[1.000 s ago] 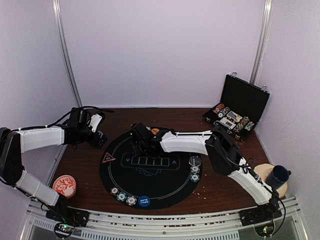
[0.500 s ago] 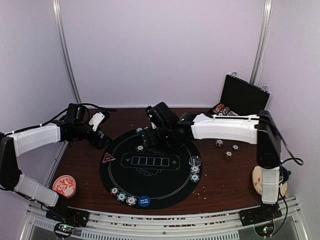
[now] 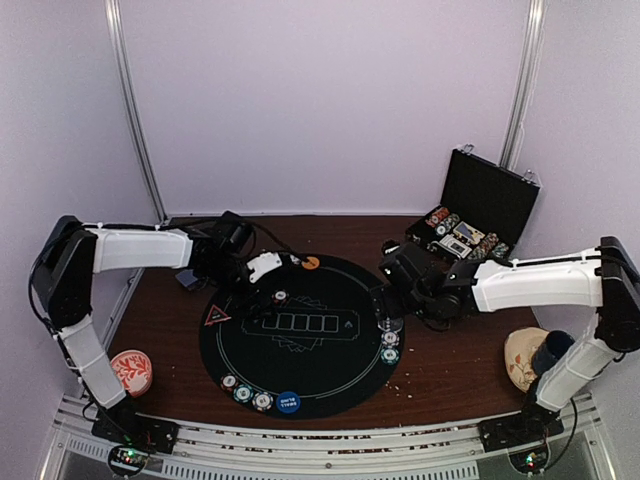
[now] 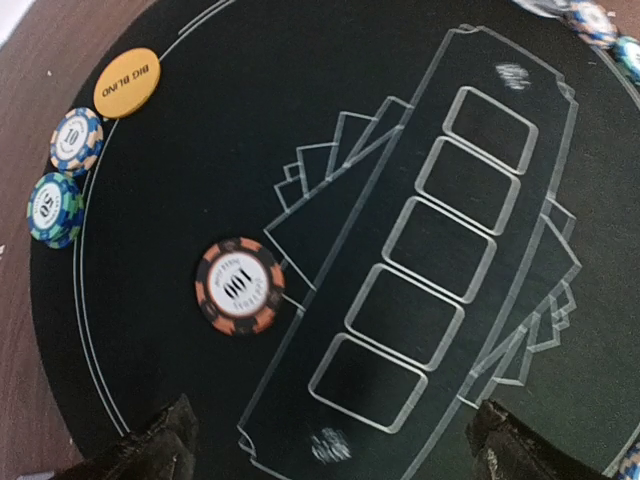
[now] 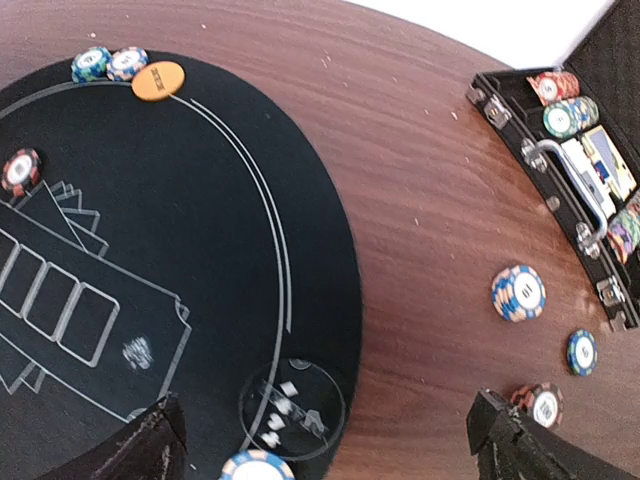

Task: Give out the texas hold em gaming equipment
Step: Move the poker chips pile to the big blind area.

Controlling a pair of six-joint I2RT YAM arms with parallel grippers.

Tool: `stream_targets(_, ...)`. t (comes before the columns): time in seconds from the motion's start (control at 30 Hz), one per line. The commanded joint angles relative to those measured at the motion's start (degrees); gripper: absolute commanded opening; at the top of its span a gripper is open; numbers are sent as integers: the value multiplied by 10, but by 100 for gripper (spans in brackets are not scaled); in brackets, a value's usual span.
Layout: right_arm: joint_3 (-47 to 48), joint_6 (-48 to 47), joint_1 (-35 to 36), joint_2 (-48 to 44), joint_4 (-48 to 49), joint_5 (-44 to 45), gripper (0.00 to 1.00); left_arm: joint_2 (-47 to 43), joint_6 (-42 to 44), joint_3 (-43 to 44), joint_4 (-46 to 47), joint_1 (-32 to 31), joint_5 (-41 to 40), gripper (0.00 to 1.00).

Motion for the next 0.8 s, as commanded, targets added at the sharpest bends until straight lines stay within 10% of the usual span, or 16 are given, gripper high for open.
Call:
stream_targets(0.0, -57, 8, 0, -62, 61, 41, 100, 74, -12, 84, -41, 6, -10, 98)
stream_targets(0.77, -101, 10, -1, -99, 98, 30, 100, 226, -39, 209, -68, 5, -47, 90)
